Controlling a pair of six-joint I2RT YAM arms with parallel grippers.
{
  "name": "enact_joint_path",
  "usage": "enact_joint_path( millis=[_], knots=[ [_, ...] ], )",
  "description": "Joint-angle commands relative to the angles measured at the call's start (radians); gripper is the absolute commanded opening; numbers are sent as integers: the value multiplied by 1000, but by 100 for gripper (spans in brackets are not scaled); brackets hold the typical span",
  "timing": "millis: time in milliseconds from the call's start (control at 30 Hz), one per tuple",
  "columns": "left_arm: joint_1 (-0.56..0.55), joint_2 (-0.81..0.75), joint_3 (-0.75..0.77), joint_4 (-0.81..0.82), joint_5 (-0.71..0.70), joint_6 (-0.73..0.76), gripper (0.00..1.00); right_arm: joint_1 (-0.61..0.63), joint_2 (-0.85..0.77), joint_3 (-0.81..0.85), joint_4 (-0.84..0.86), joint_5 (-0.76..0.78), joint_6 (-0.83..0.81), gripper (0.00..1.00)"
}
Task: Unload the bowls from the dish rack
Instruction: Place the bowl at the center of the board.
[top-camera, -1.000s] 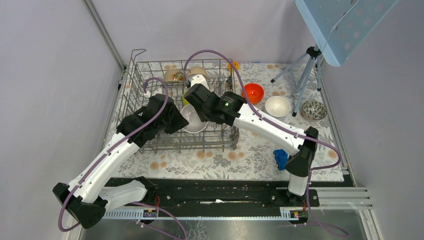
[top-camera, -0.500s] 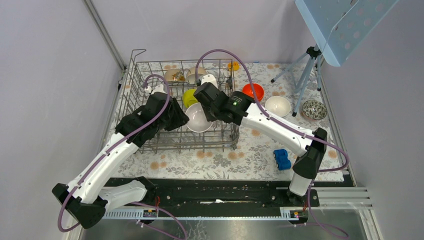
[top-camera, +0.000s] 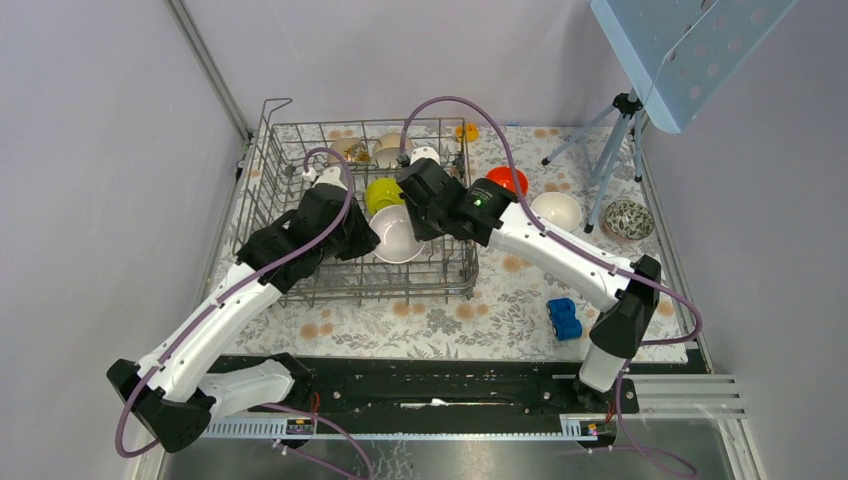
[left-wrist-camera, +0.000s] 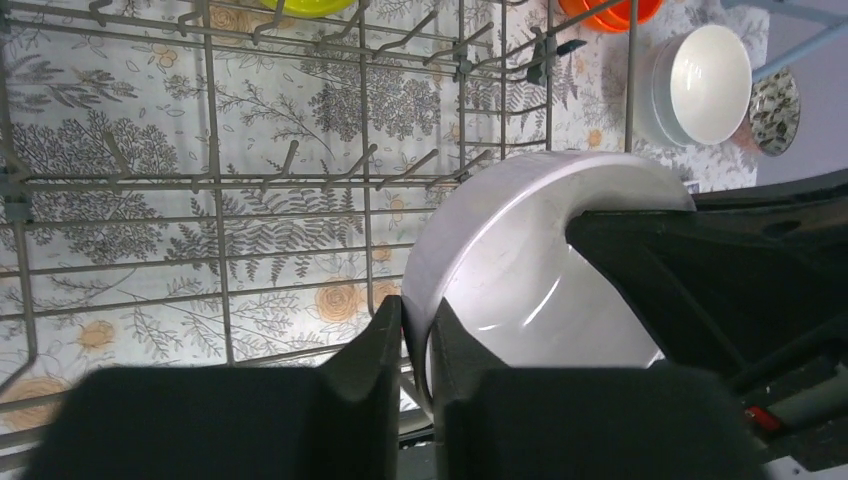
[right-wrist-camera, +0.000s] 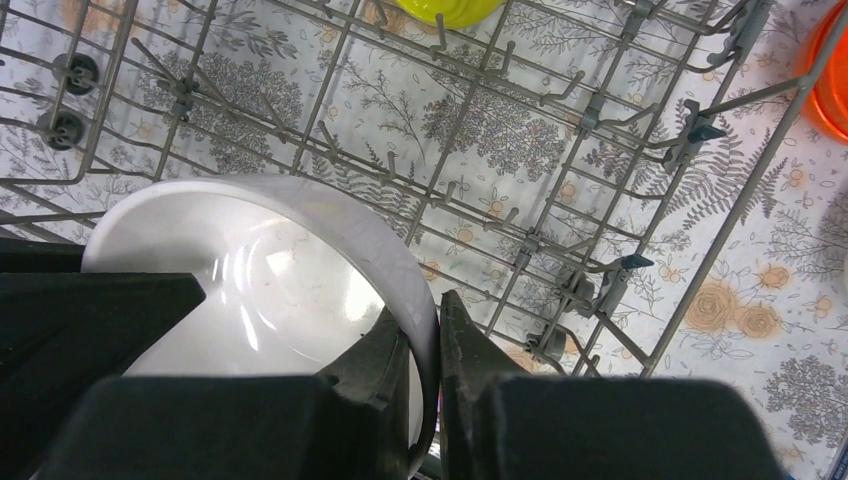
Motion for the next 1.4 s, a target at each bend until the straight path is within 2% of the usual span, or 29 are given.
enact_joint_path(
  millis=[0, 33, 133, 233, 300, 433, 1100, 1267, 1367],
  knots=[
    [-17, 8, 25, 41, -17, 35, 5, -24, -62, -1, 46, -51, 27, 0],
    [-19, 8, 27, 41, -20, 37, 0, -26, -64, -4, 46, -54, 28, 0],
    [-21, 5, 29, 39, -31, 39, 0, -26, -71, -12, 45, -54, 21, 2],
    [-20, 10, 39, 19, -65, 26, 0, -28, -86, -15, 36, -54, 8, 27],
    [-21, 18, 48, 7, -80, 21, 0, -26, -98, -16, 25, -50, 2, 38],
    [-21, 40, 56, -3, -98, 12, 0, -26, -119, -16, 8, -45, -4, 45],
    [-21, 68, 71, -2, -59, -44, 0, -27, -88, -32, 8, -60, -28, 41],
    [-23, 69, 65, -2, -53, -50, 0, -25, -71, -37, 12, -79, -28, 36],
    [-25, 68, 67, -1, -54, -53, 0, -26, -64, -45, 12, -83, -28, 29]
  ],
)
